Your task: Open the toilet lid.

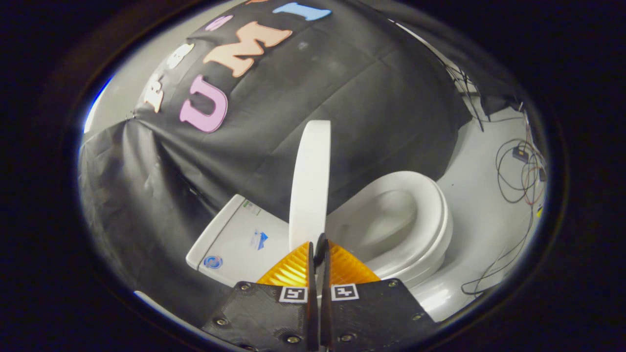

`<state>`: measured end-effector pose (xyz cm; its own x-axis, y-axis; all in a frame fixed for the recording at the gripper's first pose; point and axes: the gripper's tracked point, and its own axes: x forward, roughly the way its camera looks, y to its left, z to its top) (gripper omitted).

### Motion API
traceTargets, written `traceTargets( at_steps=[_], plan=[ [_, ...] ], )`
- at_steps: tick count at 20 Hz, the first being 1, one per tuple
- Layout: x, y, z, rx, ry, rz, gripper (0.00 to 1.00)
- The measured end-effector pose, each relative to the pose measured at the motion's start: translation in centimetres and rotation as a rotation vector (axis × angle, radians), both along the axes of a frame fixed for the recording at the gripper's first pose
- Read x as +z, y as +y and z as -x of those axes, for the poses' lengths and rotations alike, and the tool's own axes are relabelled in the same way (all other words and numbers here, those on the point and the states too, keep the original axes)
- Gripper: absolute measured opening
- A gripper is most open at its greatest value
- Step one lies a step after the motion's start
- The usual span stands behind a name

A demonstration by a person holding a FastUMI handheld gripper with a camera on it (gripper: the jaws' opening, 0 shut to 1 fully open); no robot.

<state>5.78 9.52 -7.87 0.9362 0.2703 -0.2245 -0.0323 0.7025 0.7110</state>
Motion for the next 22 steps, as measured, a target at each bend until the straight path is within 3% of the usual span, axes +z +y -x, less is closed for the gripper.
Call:
traceTargets(
  at_steps=[22],
  plan=[
    [6.0, 5.4, 0.5, 0.038, -0.096, 0.118, 0.06]
  ],
)
